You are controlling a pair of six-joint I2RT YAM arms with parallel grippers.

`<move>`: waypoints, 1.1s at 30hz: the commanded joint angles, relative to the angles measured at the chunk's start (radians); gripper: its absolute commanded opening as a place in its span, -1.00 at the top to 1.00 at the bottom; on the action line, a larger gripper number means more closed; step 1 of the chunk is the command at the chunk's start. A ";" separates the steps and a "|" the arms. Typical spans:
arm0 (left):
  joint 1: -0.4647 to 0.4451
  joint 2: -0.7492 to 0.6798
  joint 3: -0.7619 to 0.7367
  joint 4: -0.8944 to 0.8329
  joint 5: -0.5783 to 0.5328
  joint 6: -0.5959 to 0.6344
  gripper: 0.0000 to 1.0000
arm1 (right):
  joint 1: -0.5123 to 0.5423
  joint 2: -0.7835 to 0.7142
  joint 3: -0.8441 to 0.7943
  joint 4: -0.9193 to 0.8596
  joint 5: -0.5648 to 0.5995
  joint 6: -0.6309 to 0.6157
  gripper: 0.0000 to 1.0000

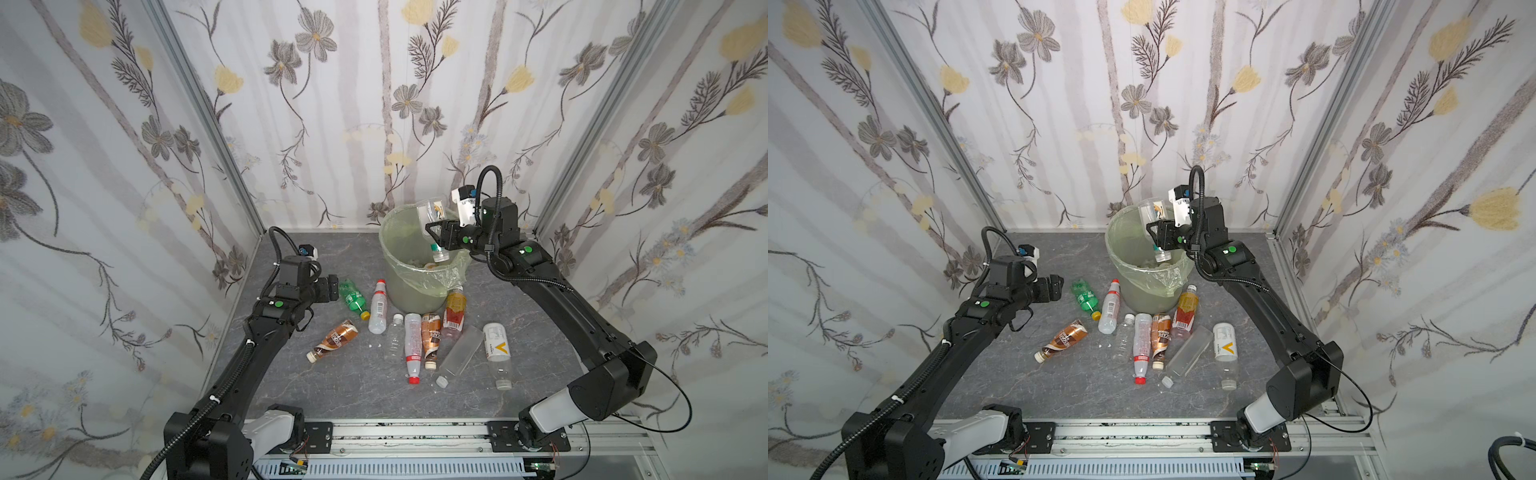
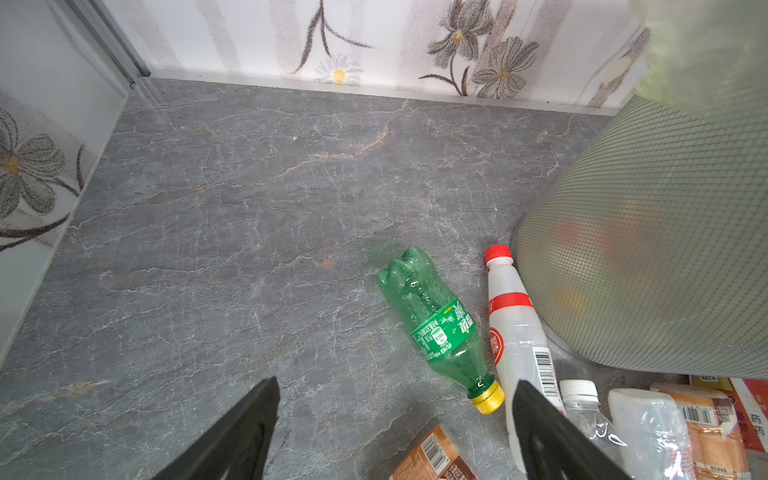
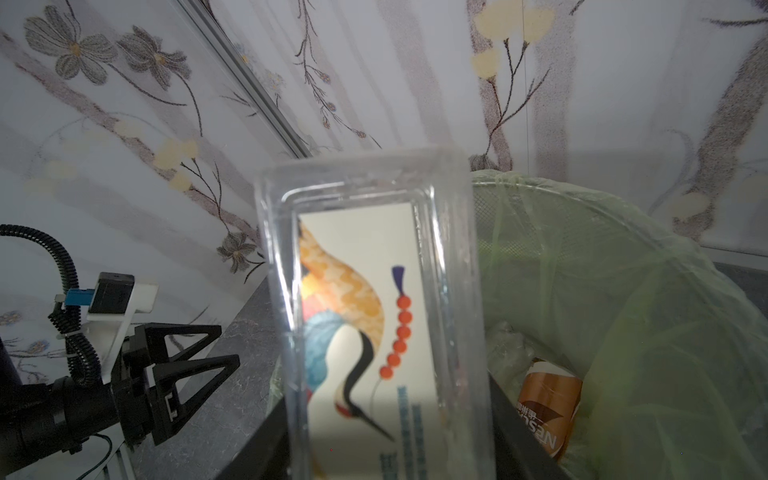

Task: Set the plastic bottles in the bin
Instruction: 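Open the right gripper to drop the crane-label bottle into the bin, then withdraw the right arm while the left gripper lowers onto the brown coffee bottle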

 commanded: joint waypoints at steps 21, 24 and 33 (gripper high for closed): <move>0.001 0.009 -0.012 0.018 0.027 0.014 -0.80 | 0.005 0.020 0.001 -0.014 0.053 -0.047 -0.56; 0.001 0.009 -0.007 0.018 0.022 0.017 -0.80 | 0.006 0.006 -0.005 -0.016 0.066 -0.057 -0.56; 0.000 0.033 -0.005 0.009 0.012 0.043 -0.80 | -0.038 -0.094 -0.095 0.006 0.105 -0.070 -0.62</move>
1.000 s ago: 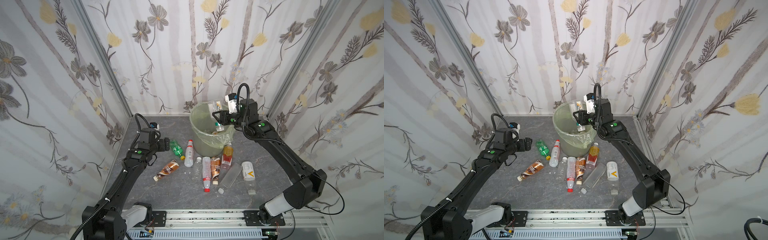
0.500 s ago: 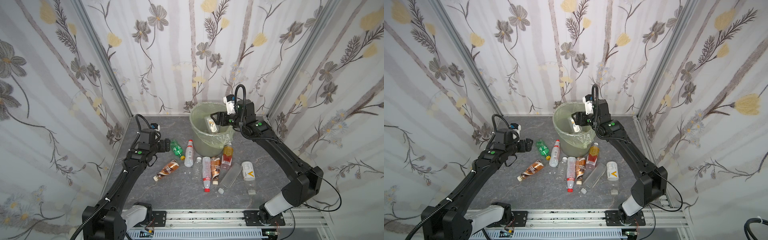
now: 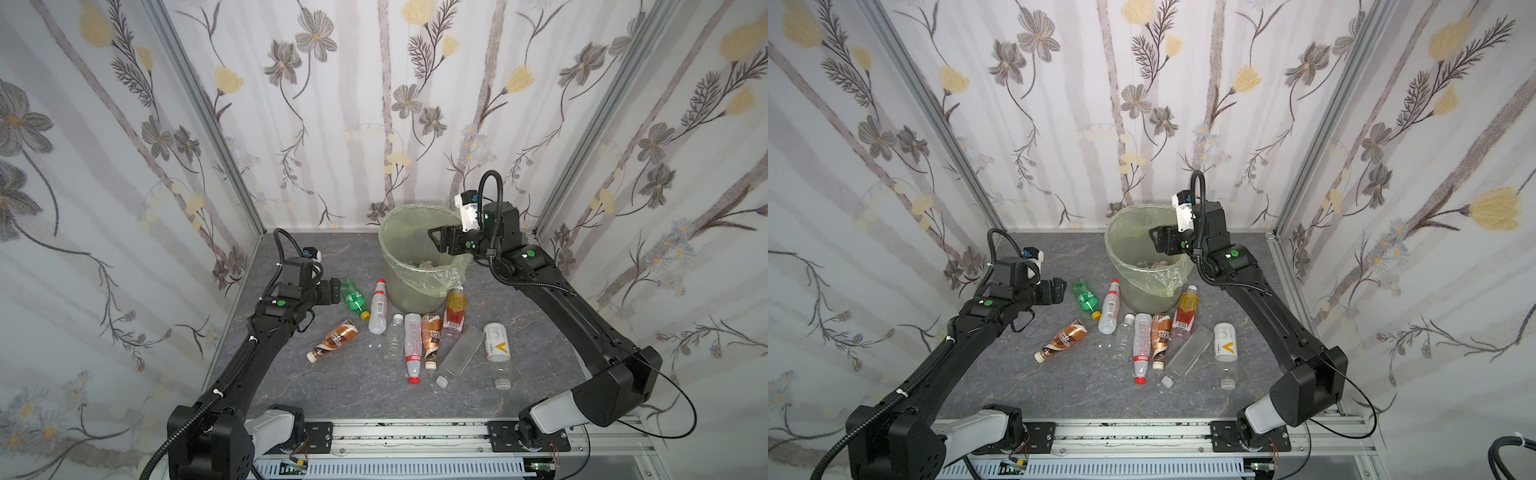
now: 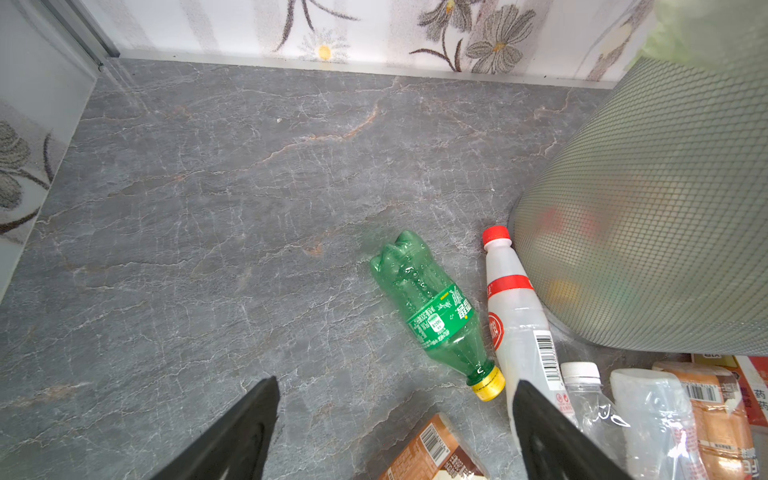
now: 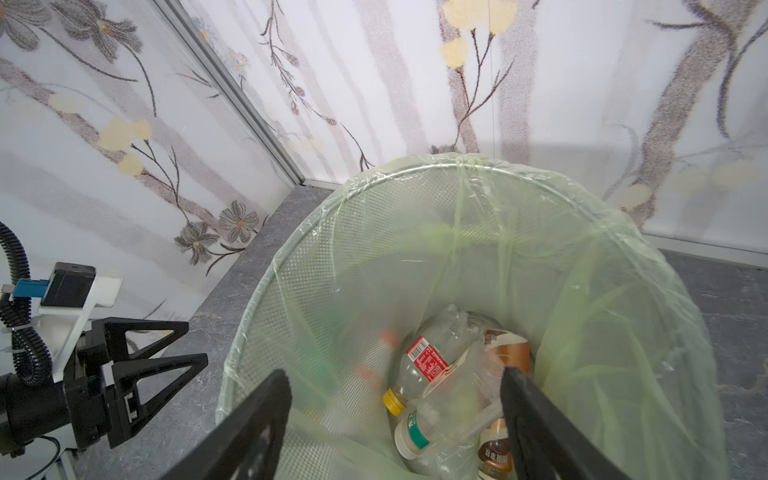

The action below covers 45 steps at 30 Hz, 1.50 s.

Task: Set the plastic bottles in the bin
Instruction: 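Withdraw the right arm while the left gripper lowers onto the brown coffee bottle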

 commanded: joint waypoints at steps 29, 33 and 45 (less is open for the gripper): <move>-0.211 0.286 0.070 -0.305 -0.140 0.288 -0.71 | -0.315 -0.339 -0.490 0.150 0.062 0.022 -0.72; -0.211 0.246 0.072 -0.322 -0.039 0.332 -0.74 | -0.324 -0.338 -0.509 0.166 0.049 0.031 -0.72; -0.241 0.252 0.016 -0.341 -0.072 0.384 -0.72 | -0.341 -0.342 -0.526 0.184 0.062 0.039 -0.72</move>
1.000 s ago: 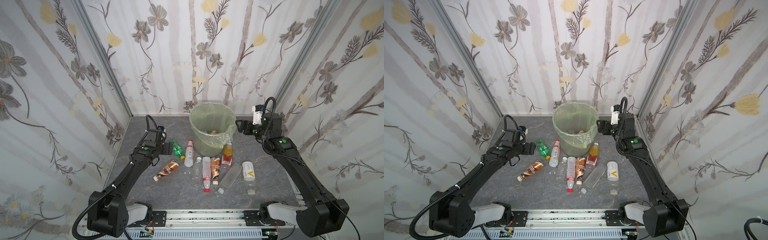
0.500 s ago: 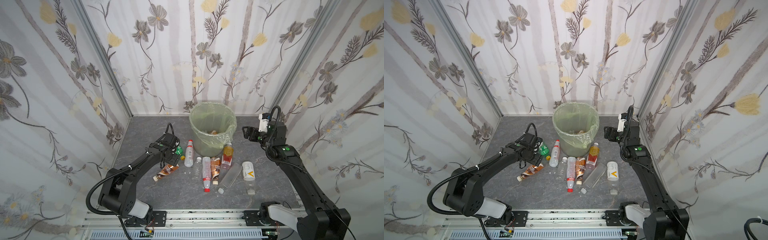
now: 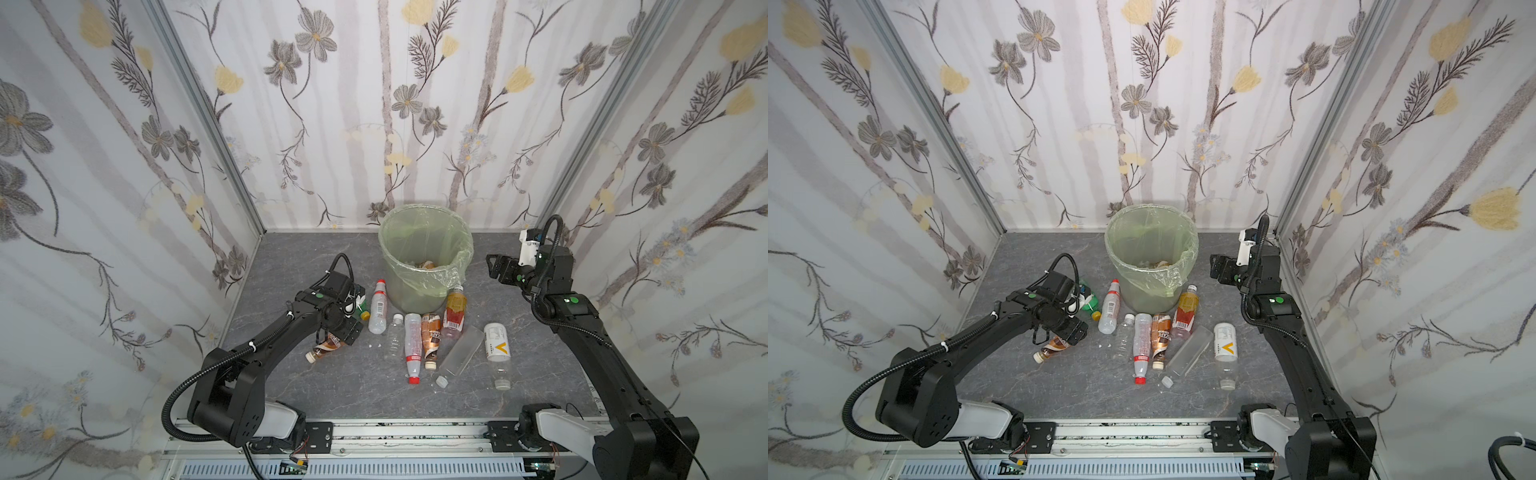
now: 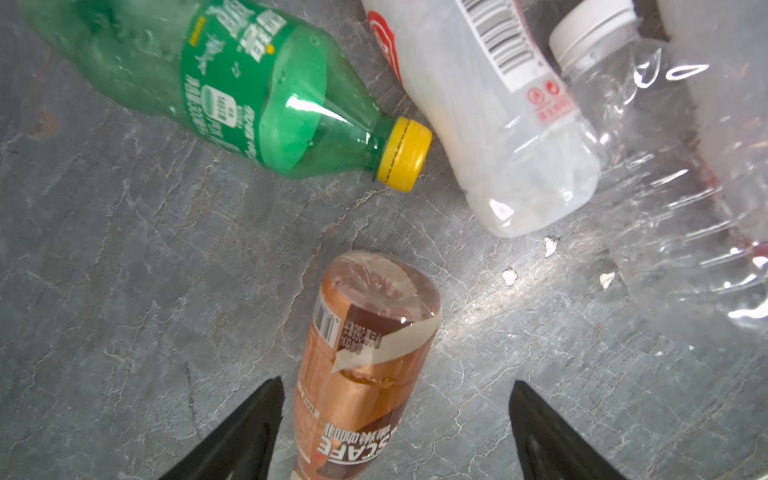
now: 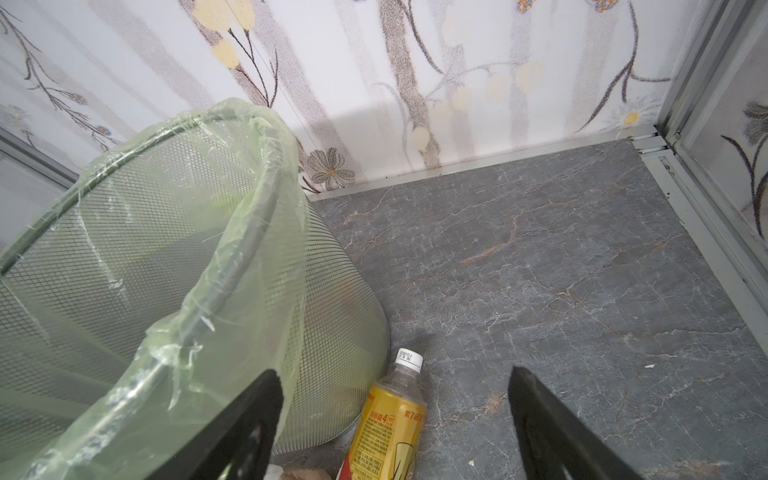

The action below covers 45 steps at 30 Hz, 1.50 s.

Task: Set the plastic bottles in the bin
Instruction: 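Withdraw the right arm while the left gripper lowers onto the brown coffee bottle, then close the left gripper on the brown coffee bottle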

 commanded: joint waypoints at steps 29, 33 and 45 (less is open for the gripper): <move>-0.025 0.174 -0.007 0.083 -0.043 -0.040 -0.30 | -0.078 -0.035 -0.071 0.085 0.022 -0.011 -0.73; -0.026 0.170 0.000 0.084 -0.049 -0.046 -0.07 | -0.083 -0.040 -0.068 0.086 0.021 -0.011 -0.73; -0.021 0.008 0.038 0.081 -0.086 -0.081 -0.03 | -0.091 -0.029 -0.054 0.084 0.005 -0.014 -0.73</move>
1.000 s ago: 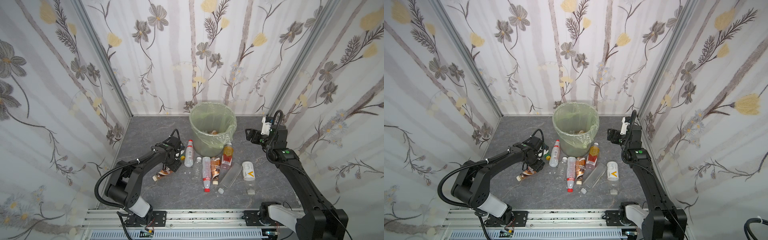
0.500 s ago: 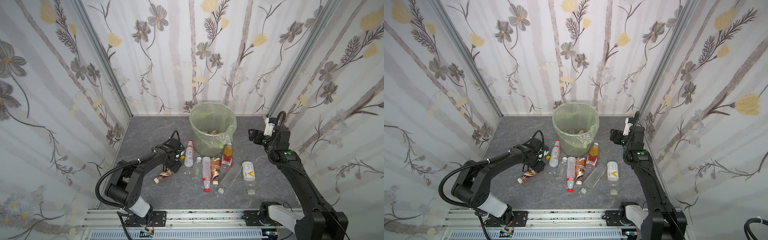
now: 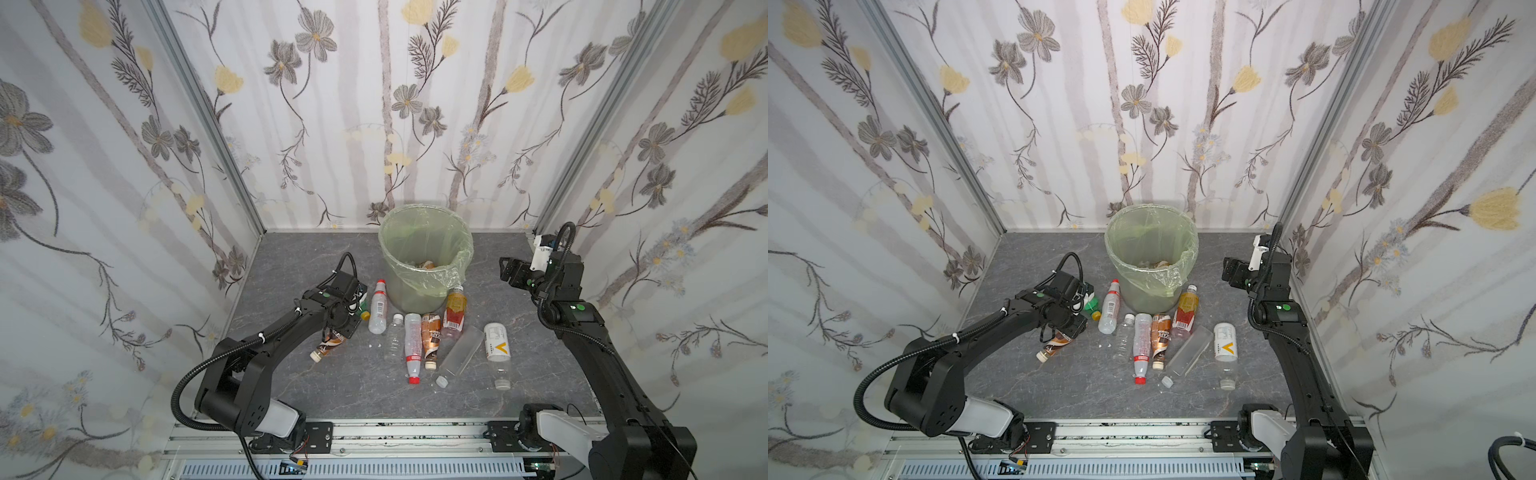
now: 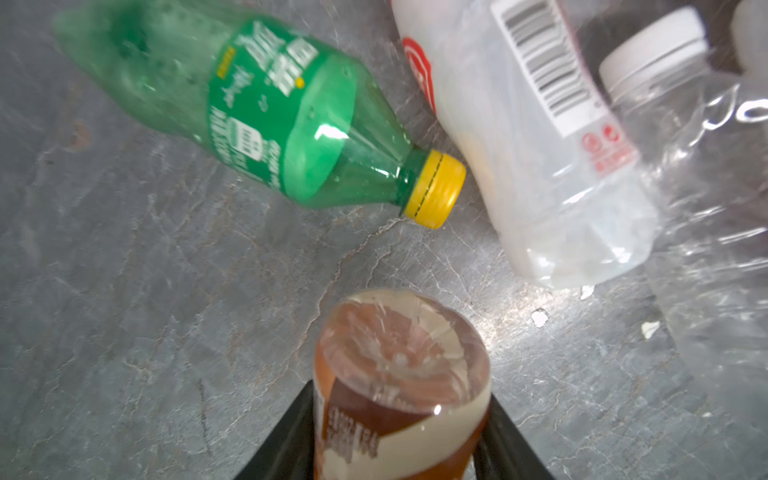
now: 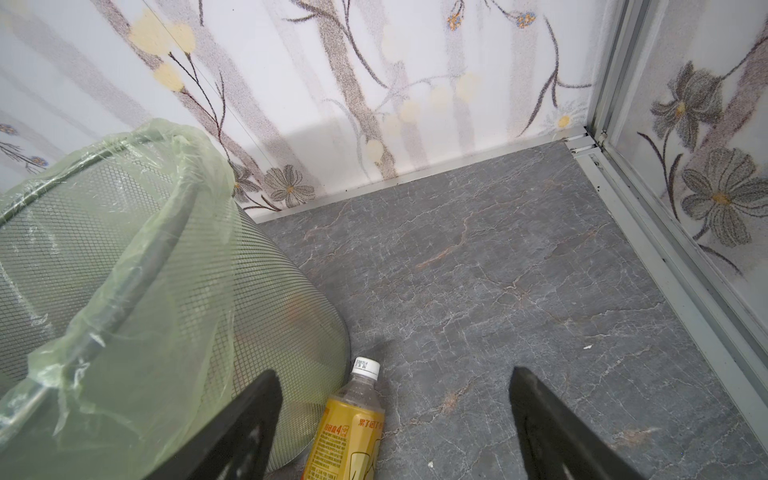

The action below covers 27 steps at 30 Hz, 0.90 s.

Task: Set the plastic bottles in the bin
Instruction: 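Close the left gripper on the brown coffee bottle, then lift the coffee bottle with the left gripper and carry it over the bin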

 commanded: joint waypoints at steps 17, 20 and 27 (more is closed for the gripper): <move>0.043 -0.212 0.273 0.016 0.040 -0.135 -0.02 | -0.002 -0.001 -0.004 0.022 -0.012 -0.018 -0.73; 0.056 -0.198 0.378 0.015 0.068 -0.155 -0.01 | -0.001 -0.004 -0.006 0.021 -0.014 -0.016 -0.73; 0.090 -0.147 0.557 0.040 0.165 -0.219 0.00 | -0.001 -0.024 -0.021 0.013 -0.010 -0.018 -0.73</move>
